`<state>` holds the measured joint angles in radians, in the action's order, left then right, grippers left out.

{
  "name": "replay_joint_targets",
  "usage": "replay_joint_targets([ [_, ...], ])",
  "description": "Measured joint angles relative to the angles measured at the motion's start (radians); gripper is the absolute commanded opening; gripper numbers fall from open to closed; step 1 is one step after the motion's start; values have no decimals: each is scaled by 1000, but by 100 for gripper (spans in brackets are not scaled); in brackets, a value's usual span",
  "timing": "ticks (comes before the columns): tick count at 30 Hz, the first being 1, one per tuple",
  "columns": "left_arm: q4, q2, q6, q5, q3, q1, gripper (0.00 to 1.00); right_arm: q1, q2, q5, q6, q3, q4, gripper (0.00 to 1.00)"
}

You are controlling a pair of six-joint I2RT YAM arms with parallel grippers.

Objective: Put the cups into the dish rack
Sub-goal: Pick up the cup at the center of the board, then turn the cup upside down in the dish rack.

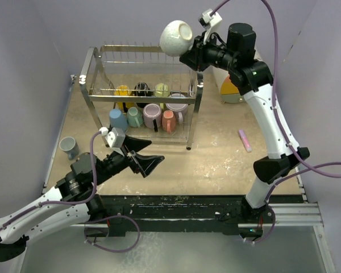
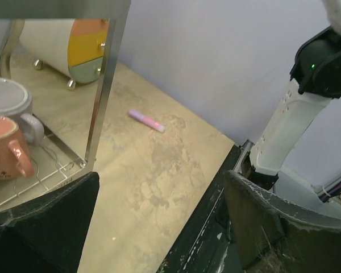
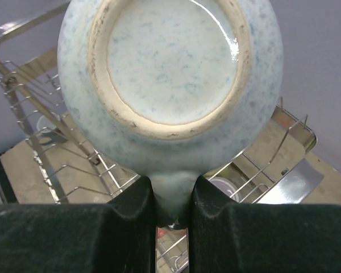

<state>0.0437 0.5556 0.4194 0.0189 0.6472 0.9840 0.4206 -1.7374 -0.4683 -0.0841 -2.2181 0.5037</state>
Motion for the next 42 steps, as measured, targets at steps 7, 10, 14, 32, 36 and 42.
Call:
replay_joint_targets([
  [7,-61,-87,54,31,-88,0,93,96,-42,145,69,-9,37,0],
  [10,-77,-120,72,42,-101,0,93,148,-55,203,88,-11,37,0],
  [14,-90,-167,95,52,-118,0,93,190,-68,264,104,-16,37,0],
  [32,-115,-198,139,64,-140,0,94,242,-97,508,130,29,1,0],
  [36,-116,-201,142,64,-150,0,94,242,-96,508,130,51,-2,4],
  [42,-121,-204,146,64,-153,0,94,242,-96,507,130,100,-6,10],
])
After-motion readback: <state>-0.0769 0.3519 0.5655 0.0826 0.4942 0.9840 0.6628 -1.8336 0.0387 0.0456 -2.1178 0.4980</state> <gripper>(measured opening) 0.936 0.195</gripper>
